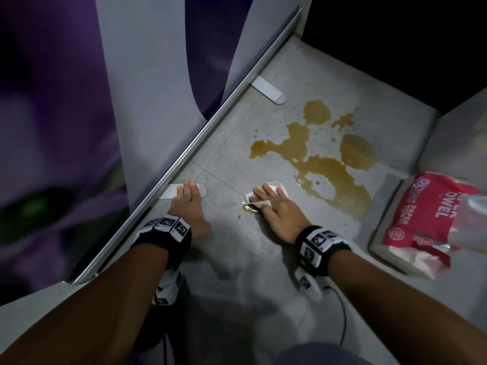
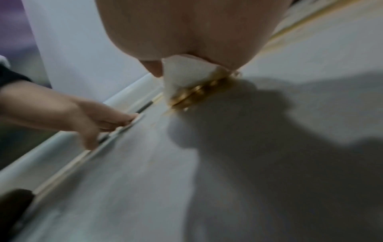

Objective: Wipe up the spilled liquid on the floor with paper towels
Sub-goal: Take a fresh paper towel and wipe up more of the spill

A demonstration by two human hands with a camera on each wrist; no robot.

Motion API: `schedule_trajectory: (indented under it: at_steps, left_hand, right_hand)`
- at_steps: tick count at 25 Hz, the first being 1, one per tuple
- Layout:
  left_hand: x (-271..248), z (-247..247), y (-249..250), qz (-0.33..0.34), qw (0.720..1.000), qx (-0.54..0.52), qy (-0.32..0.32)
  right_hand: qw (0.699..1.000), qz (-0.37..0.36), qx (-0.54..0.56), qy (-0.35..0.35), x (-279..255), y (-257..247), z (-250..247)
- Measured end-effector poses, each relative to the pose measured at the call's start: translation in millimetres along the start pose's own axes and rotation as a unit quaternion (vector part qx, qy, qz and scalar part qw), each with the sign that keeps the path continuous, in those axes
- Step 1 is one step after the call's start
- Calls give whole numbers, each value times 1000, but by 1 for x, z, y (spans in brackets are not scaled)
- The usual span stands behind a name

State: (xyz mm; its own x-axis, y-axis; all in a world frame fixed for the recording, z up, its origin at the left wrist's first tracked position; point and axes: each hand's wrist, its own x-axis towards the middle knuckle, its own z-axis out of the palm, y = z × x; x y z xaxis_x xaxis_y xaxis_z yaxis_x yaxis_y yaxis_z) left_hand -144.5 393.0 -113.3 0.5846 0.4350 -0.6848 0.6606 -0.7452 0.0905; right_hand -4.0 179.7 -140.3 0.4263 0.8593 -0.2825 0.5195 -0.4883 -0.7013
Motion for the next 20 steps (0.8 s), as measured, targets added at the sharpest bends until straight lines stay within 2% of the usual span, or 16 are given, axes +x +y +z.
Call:
schedule_trajectory:
  at_steps: [2, 4, 7, 10, 12, 17, 19, 20]
  left_hand:
    - [1, 0, 2, 0, 1000, 4, 1]
    - [2, -1, 1, -3, 1000, 7, 7]
    - [3, 0, 0, 0, 1000, 7, 7]
    - [4, -2, -1, 4, 1000, 14, 1]
    - [4, -2, -2, 6, 1000, 13, 5]
    - [4, -1, -4, 8, 1000, 5, -1]
    - [4, -2, -3, 7, 1000, 8, -3]
    - [4, -2, -2, 6, 1000, 10, -3]
  right_hand:
    - [999, 37, 4, 26, 3, -17, 17]
    - [999, 36, -13, 22, 12, -29, 29]
    - [994, -64, -89, -11, 17, -29, 33]
    - [969, -185, -147, -70, 11, -6, 19]
    - [958, -221, -154, -100, 8, 11, 0]
    - [962, -205, -145, -110, -3, 37, -36]
    - [976, -171, -89, -96, -9, 34, -35]
    - [988, -133, -28, -78, -12, 29, -32]
